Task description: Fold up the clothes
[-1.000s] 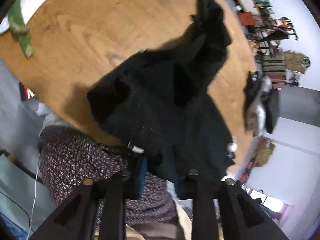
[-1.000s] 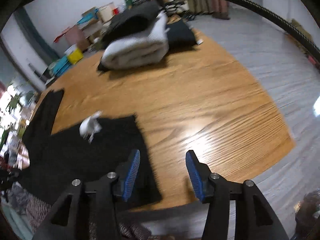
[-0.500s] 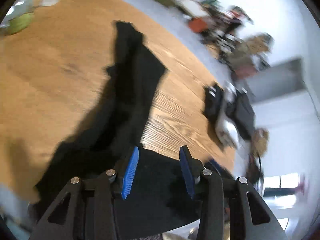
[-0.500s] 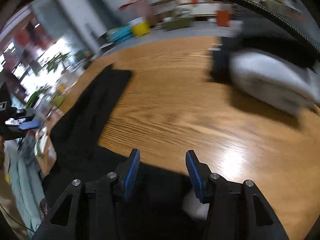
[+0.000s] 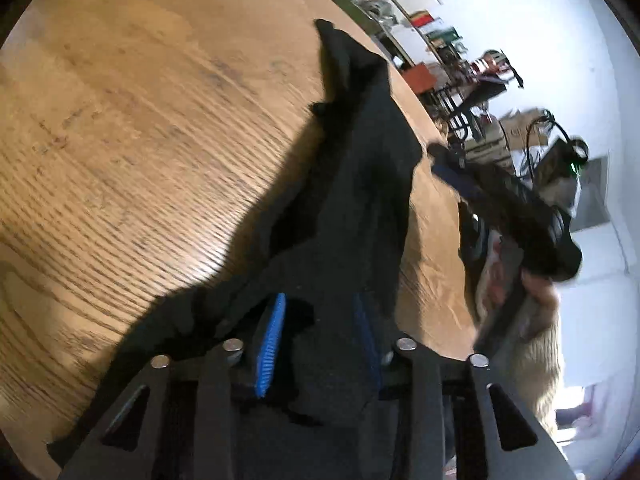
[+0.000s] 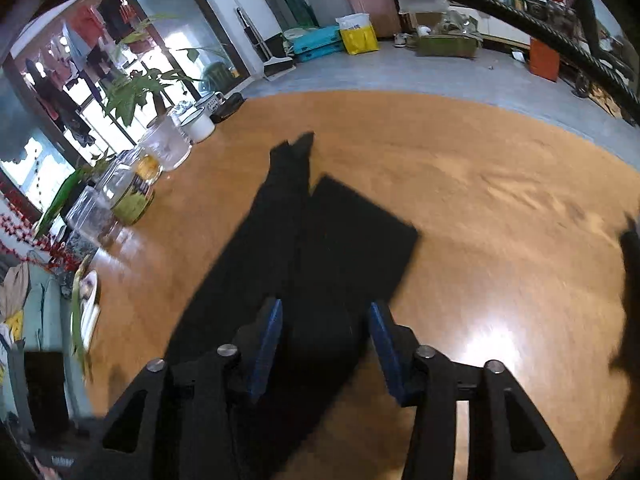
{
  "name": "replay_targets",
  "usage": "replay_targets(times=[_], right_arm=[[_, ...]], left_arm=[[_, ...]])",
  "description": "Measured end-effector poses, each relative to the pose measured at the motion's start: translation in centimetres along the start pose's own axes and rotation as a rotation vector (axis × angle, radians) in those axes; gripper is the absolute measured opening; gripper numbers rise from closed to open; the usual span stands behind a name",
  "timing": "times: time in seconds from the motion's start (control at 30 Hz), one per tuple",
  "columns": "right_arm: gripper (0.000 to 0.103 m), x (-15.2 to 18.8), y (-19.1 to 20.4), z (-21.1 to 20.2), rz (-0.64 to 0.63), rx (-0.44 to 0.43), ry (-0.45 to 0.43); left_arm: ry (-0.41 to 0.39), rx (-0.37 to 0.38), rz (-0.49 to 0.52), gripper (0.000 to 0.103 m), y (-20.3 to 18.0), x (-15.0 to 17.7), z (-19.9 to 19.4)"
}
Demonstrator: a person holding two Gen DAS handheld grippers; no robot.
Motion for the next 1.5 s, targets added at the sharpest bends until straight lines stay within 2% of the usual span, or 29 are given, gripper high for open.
replay_targets(times=[0.03, 0.07, 0.17, 0.27, 0.33, 0.43, 0.47, 0.5, 0.53, 0.57, 0.63, 0.7, 0.83, 0.93, 1.03, 1.13, 1.2, 1.23, 1.27, 1.3, 1.33, 1.4, 1.5], right_arm=[[0.047, -1.2, 0.1, 0.8, 0.000, -0.004, -0.006], [0.047, -2.3, 0.1, 1.6, 0.000, -0.004, -0.009], [0.048, -5.7, 0.0, 4.3, 0.028, 0.014, 0.010], [0.048, -8.6, -0.1, 7.2, 0.090, 0.011, 0.046], [0.050, -9.9, 0.0, 8.8, 0.115, 0.029, 0.068], [0.050, -11.1, 0.3, 11.0, 0.106, 0.075, 0.100], [0.044, -11.3, 0.2, 11.7, 0.101, 0.104, 0.117], [0.038, -11.4, 0.1, 12.3, 0.100, 0.130, 0.134], [0.021, -11.3, 0.2, 12.6, 0.095, 0.143, 0.146], [0.009, -11.2, 0.4, 12.6, 0.081, 0.158, 0.146], [0.007, -11.0, 0.7, 11.6, 0.051, 0.211, 0.113], [0.006, -11.0, 0.5, 8.7, 0.089, 0.249, 0.030], [0.006, -11.4, 0.3, -0.6, 0.105, 0.370, -0.168], [0.005, -13.1, 1.1, -7.6, 0.069, 0.531, -0.303], [0.004, -15.0, 2.8, -9.5, -0.003, 0.641, -0.329], [0.004, -17.7, 4.3, -7.2, -0.085, 0.694, -0.290], [0.005, -18.7, 3.7, -3.8, -0.074, 0.658, -0.215], [0.016, -19.0, 3.1, -2.3, -0.051, 0.623, -0.183], [0.033, -18.6, 2.6, -1.4, -0.008, 0.567, -0.168], [0.037, -17.9, 2.1, -0.6, 0.050, 0.489, -0.161], [0.039, -17.2, 1.6, -0.2, 0.090, 0.421, -0.158], [0.040, -14.6, 0.4, -0.1, 0.084, 0.341, -0.128], [0.042, -9.5, -1.6, 0.0, 0.022, 0.311, -0.040]], left_arm=[[0.004, 0.000, -0.014, 0.032, 0.2, -0.2, 0.0], [0.019, -0.042, 0.007, 0.029, 0.0, -0.2, 0.3], [0.066, -0.171, 0.072, 0.028, -0.6, -0.5, 1.0], [0.136, -0.323, 0.189, 0.028, -1.7, -0.8, 2.2], [0.157, -0.351, 0.228, 0.028, -2.2, -1.0, 2.7], [0.147, -0.335, 0.274, 0.029, -2.6, -1.2, 2.9], [0.133, -0.305, 0.289, 0.029, -2.6, -1.2, 2.9], [0.123, -0.279, 0.294, 0.030, -2.6, -1.2, 2.7], [0.117, -0.245, 0.276, 0.030, -2.4, -1.4, 2.7], [0.111, -0.211, 0.258, 0.030, -2.3, -1.6, 2.6], [0.100, -0.144, 0.222, 0.030, -2.0, -1.9, 2.3], [0.095, -0.115, 0.194, 0.030, -1.8, -2.1, 2.2], [0.066, -0.077, 0.158, 0.030, -1.6, -2.3, 1.9], [0.029, -0.064, 0.145, 0.030, -1.5, -2.3, 1.7], [0.024, -0.048, 0.133, 0.030, -1.2, -2.4, 1.4], [0.036, -0.020, 0.102, 0.030, -0.7, -2.0, 1.5], [0.045, -0.009, 0.081, 0.030, -1.1, -1.4, 1.5], [0.050, -0.009, 0.074, 0.030, -1.3, -1.6, 1.8], [0.053, -0.009, 0.069, 0.030, -1.4, -1.4, 2.1], [0.055, -0.010, 0.063, 0.030, -1.5, -1.1, 2.3], [0.057, -0.011, 0.058, 0.030, -1.4, -1.0, 2.2], [0.054, -0.009, 0.045, 0.030, -1.2, -0.8, 2.0], [0.044, -0.017, 0.041, 0.030, -1.2, -0.9, 2.1]])
Point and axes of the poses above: each gripper's, at about its wrist camera, not at the fingertips, and z roughly the way its jaws point, y to its left, x to its underside, the point moved 10 cm from there along z, roughly the way its jaws point, and after that the axes turned 6 degrees about -z, right-handed, at the moved point
